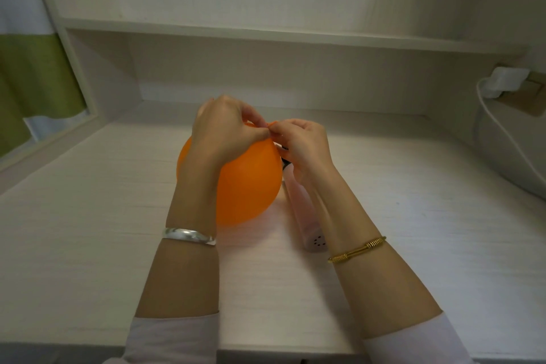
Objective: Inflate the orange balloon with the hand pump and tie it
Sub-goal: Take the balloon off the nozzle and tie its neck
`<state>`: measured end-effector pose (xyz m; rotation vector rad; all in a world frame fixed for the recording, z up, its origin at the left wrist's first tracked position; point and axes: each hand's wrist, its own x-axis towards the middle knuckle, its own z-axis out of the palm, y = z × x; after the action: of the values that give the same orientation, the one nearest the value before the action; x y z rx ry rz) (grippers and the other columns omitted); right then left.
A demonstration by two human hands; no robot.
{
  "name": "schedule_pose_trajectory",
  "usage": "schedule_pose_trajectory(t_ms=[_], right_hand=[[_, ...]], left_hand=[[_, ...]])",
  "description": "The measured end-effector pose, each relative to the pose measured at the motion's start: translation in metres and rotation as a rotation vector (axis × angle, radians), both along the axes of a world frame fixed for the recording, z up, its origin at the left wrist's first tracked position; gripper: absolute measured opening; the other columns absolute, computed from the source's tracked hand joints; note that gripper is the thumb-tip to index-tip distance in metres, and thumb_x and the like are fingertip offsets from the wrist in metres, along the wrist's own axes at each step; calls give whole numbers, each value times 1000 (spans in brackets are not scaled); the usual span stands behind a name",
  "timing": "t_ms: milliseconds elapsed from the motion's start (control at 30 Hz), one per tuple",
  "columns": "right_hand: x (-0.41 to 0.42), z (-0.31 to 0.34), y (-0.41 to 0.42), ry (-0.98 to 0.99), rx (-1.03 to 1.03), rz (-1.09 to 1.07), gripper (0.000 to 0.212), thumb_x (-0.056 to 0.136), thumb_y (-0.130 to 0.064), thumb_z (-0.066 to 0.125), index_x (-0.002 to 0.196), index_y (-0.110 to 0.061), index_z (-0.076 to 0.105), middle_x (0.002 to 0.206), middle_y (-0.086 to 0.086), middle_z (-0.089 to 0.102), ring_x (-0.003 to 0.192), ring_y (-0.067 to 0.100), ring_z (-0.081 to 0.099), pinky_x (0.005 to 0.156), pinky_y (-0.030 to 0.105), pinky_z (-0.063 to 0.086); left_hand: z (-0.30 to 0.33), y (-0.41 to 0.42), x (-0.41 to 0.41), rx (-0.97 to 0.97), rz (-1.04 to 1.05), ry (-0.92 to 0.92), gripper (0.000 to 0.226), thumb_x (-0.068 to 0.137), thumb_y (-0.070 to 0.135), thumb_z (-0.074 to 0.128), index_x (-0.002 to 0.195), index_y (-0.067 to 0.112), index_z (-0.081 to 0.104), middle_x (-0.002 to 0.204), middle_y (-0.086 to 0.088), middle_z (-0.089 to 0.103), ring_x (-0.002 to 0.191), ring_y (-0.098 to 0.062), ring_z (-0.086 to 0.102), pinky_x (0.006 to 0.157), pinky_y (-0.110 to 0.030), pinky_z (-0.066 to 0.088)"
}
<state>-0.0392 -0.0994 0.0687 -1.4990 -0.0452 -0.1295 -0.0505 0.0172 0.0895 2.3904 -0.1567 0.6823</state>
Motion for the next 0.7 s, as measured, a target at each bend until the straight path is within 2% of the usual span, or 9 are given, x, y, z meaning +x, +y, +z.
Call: schedule_pose_trajectory(t_ms=[167,333,533,700], right_hand=[[2,1,-3,34,84,104,13,84,-4,58,74,-11,64,91,10,65,96,23,60,79,36,49],[5,-1,-5,150,282,228,19,83,0,52,67,-9,59,78,5,59,78,16,55,72,28,45],[7,-1,-9,252,308,312,12,83,-4,52,73,-10,56,77,5,53,74,15,48,64,25,40],[7,0,-13,291,311,348,13,84,-4,49,74,-10,54,72,3,51,65,12,44,59,24,37]], left_hand=[[0,2,0,-60,-34,7,18,77,33,72,90,21,73,107,-8,68,103,-27,55,84,-40,46],[1,6,-3,-92,-96,43,13,76,30,73,85,21,72,105,-8,67,96,-25,56,80,-37,46],[4,11,-7,-163,-174,90,6,75,26,75,79,25,70,99,0,64,93,-20,52,77,-36,41],[5,13,-10,-177,-225,114,5,76,22,74,79,24,70,101,-2,66,97,-22,54,80,-39,44]])
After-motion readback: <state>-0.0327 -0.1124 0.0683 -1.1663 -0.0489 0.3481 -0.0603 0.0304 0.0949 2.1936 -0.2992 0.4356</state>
